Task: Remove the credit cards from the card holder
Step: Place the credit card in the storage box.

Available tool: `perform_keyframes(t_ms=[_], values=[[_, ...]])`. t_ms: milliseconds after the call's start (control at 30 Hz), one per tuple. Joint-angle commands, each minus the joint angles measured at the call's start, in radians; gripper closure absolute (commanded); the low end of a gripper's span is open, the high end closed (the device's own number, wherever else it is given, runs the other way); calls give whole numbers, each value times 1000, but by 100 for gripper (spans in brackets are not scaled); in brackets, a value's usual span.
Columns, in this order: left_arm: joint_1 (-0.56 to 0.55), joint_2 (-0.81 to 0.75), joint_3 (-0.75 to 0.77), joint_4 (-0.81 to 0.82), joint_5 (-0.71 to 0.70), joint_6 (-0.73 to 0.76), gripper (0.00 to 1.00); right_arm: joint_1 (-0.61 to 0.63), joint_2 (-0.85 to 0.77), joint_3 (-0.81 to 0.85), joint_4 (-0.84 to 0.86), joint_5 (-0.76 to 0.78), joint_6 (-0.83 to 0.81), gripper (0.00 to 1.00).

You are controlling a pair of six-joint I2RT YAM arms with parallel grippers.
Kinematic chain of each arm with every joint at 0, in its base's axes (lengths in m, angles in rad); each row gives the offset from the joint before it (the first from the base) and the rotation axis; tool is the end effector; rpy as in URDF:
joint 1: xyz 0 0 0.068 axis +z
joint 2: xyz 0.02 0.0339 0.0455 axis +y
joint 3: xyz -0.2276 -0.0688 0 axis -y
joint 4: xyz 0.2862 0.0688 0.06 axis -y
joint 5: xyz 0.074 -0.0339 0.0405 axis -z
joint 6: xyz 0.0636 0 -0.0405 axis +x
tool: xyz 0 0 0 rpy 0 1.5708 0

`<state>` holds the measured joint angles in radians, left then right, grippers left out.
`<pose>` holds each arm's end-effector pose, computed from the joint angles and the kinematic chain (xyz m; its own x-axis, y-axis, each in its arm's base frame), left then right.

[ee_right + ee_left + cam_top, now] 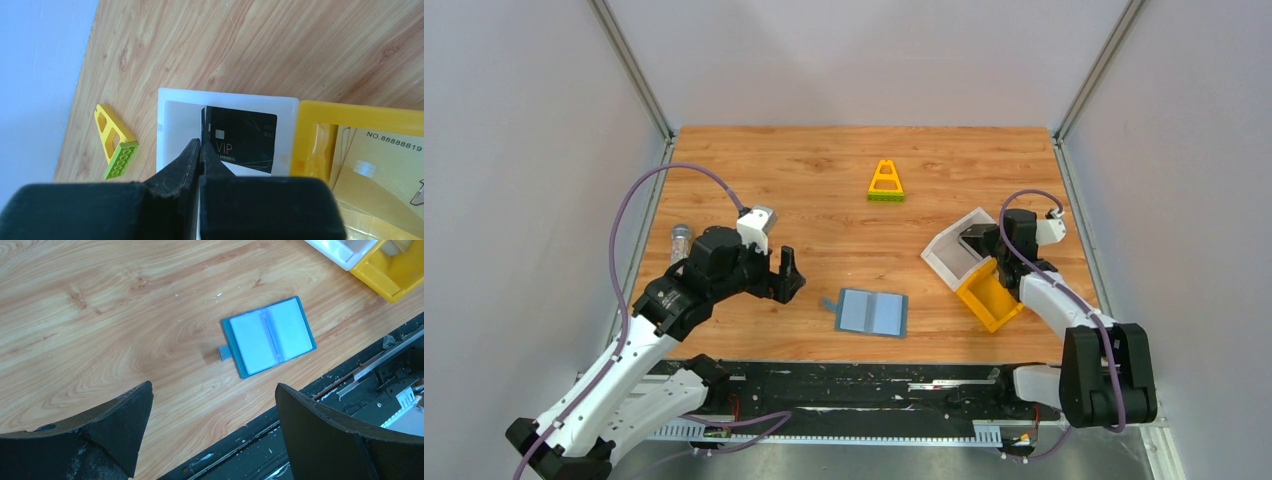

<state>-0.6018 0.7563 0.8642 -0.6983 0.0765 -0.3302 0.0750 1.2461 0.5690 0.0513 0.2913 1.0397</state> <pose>0.2006 -0.1437 0.2837 -0.6341 0.0433 -0.7720 0.4347 0.8457 -0.3096 0.3179 0.0056 0.1176 -0.1576 0.8164 -0.5555 0.5849 0.5305 0.6136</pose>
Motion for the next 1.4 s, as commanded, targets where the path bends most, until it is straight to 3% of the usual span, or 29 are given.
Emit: perform_keyframes(t_ms=[0, 400, 700, 1233, 1367], values=[[-4, -13, 7, 17, -4, 23, 0, -7, 12, -9, 66, 29, 13, 100], [-3, -13, 9, 17, -8, 22, 0, -10, 57, 2, 56, 34, 20, 99], [-3, -7, 10, 18, -13, 22, 0, -13, 50, 33, -12, 48, 20, 84], [-3, 25, 8, 18, -15, -7, 0, -20, -75, 106, -235, 127, 9, 76], [-3, 58, -10, 53, 78, -40, 0, -21, -136, 132, -273, 109, -17, 76]])
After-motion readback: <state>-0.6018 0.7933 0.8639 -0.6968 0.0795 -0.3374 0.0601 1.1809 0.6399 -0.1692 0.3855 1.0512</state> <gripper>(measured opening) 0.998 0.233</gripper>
